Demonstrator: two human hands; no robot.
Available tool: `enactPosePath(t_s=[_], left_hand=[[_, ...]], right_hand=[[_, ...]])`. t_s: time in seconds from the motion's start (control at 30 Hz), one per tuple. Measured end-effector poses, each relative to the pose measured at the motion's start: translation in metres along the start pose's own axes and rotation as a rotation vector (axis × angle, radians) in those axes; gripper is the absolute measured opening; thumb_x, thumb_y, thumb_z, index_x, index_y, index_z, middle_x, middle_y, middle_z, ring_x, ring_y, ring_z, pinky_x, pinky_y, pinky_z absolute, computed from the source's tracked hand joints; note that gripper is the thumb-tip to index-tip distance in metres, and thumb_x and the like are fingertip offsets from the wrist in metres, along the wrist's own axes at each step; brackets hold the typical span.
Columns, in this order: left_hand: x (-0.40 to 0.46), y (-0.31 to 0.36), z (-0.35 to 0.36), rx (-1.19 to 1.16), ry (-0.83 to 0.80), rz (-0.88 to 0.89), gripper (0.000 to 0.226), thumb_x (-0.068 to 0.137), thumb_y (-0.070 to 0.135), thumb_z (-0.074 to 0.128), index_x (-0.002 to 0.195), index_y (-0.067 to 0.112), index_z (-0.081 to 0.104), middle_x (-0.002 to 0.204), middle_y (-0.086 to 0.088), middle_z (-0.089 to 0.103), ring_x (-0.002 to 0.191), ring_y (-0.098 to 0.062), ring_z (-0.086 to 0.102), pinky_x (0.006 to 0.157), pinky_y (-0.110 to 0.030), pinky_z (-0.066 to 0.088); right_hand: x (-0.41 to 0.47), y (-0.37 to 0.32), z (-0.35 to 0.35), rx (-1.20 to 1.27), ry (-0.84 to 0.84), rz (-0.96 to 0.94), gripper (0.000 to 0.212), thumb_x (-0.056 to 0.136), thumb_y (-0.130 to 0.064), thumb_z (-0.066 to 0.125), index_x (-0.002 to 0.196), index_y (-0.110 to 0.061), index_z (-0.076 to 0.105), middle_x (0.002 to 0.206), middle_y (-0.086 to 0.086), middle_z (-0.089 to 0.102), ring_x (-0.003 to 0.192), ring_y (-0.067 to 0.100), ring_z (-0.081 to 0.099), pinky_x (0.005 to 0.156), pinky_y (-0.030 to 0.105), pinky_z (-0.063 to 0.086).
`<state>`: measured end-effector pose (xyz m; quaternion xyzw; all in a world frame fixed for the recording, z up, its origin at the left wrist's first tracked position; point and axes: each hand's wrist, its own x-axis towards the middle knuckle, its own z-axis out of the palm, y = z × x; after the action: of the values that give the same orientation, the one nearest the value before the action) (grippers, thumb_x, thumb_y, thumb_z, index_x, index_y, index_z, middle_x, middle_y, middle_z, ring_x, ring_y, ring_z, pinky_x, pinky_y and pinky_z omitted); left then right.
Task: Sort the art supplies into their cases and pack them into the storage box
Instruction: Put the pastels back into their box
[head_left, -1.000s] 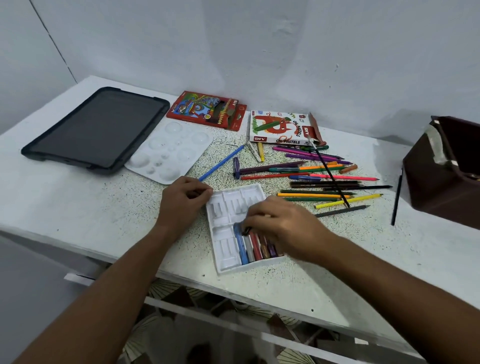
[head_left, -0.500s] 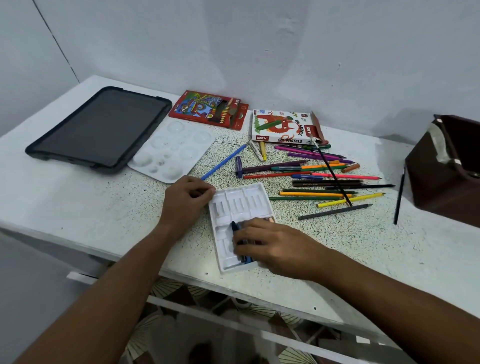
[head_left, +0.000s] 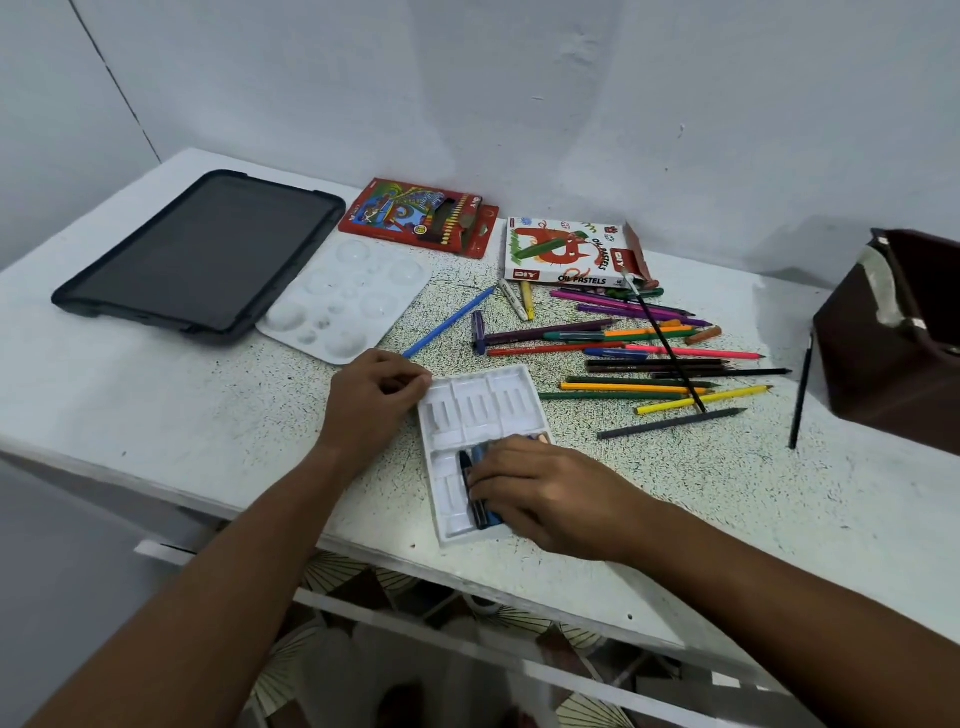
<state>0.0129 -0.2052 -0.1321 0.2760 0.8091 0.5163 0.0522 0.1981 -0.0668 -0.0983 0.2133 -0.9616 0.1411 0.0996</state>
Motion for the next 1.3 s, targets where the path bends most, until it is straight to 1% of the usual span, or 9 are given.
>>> enactPosePath(t_s=[0.37,0.43,0.53,0.67,0.77,0.93,1.1,1.2,1.3], left_hand=[[0.0,0.001,-0.001,-0.012,-0.006,-0.021,0.009,0.083,0.015,0.074,0.092,0.014,0.077,0.094,0.001,0.066,0.077,0.008,0.06,0.066,-0.001,0.042],[-0.001,0.0,-0.002,-0.014,-0.014,-0.021,0.01,0.084,0.017,0.074,0.093,0.015,0.077,0.094,0.002,0.066,0.078,0.007,0.06,0.067,-0.002,0.042],[0.0,0.0,-0.002,-0.014,-0.015,-0.023,0.01,0.084,0.017,0.074,0.093,0.015,0.077,0.095,0.002,0.066,0.079,0.007,0.06,0.067,-0.002,0.042],[0.0,0.001,-0.002,-0.066,0.0,-0.035,0.008,0.084,0.017,0.074,0.091,0.015,0.077,0.097,0.001,0.067,0.081,0.003,0.062,0.069,-0.003,0.044],[0.0,0.0,-0.002,-0.08,-0.001,-0.035,0.008,0.084,0.017,0.074,0.091,0.015,0.077,0.098,-0.001,0.067,0.084,-0.002,0.063,0.07,-0.004,0.045],[0.0,0.001,0.0,-0.081,0.026,-0.029,0.007,0.083,0.013,0.074,0.089,0.01,0.076,0.095,-0.005,0.068,0.077,0.004,0.062,0.07,-0.004,0.045],[0.001,0.001,-0.001,-0.073,0.027,-0.02,0.006,0.083,0.013,0.074,0.089,0.012,0.076,0.094,-0.004,0.068,0.078,0.002,0.061,0.07,-0.005,0.045],[0.0,0.001,-0.001,-0.083,0.028,-0.024,0.005,0.083,0.013,0.074,0.088,0.012,0.075,0.093,-0.004,0.068,0.078,-0.002,0.062,0.07,-0.006,0.046],[0.001,0.001,0.0,-0.089,0.026,-0.033,0.005,0.083,0.013,0.074,0.088,0.012,0.075,0.094,-0.004,0.068,0.079,-0.004,0.062,0.07,-0.006,0.046]], right_hand=[[-0.002,0.004,0.0,0.098,-0.011,0.101,0.018,0.093,-0.019,0.058,0.099,-0.008,0.072,0.104,0.004,0.067,0.102,0.019,0.059,0.088,0.031,0.048],[-0.003,0.012,-0.009,0.113,0.085,0.254,0.02,0.092,-0.022,0.057,0.102,-0.011,0.07,0.105,0.004,0.068,0.1,0.012,0.058,0.088,0.028,0.048],[-0.01,0.048,-0.032,0.053,0.196,0.624,0.024,0.092,-0.022,0.058,0.114,-0.015,0.065,0.116,0.004,0.064,0.101,0.01,0.054,0.095,0.038,0.048],[-0.033,0.114,-0.066,-0.129,0.149,1.069,0.03,0.093,-0.015,0.057,0.123,-0.015,0.061,0.125,0.011,0.056,0.111,0.027,0.053,0.097,0.038,0.042],[-0.054,0.148,-0.081,-0.202,0.098,1.242,0.037,0.086,0.0,0.053,0.12,-0.011,0.063,0.121,0.017,0.059,0.108,0.035,0.055,0.091,0.038,0.046],[-0.065,0.16,-0.096,-0.149,-0.054,1.25,0.027,0.088,0.001,0.054,0.105,-0.012,0.07,0.114,0.012,0.067,0.104,0.03,0.06,0.084,0.03,0.047],[-0.065,0.147,-0.098,-0.076,-0.142,1.138,0.024,0.088,-0.001,0.06,0.106,-0.014,0.068,0.112,0.007,0.065,0.1,0.023,0.058,0.078,0.025,0.04],[-0.062,0.139,-0.094,-0.075,-0.193,1.041,0.022,0.086,-0.008,0.067,0.105,-0.018,0.068,0.101,0.002,0.063,0.091,0.016,0.053,0.076,0.024,0.036],[-0.062,0.134,-0.087,-0.12,-0.308,0.96,0.025,0.084,-0.012,0.068,0.108,-0.019,0.064,0.101,0.002,0.058,0.094,0.019,0.052,0.074,0.027,0.037]])
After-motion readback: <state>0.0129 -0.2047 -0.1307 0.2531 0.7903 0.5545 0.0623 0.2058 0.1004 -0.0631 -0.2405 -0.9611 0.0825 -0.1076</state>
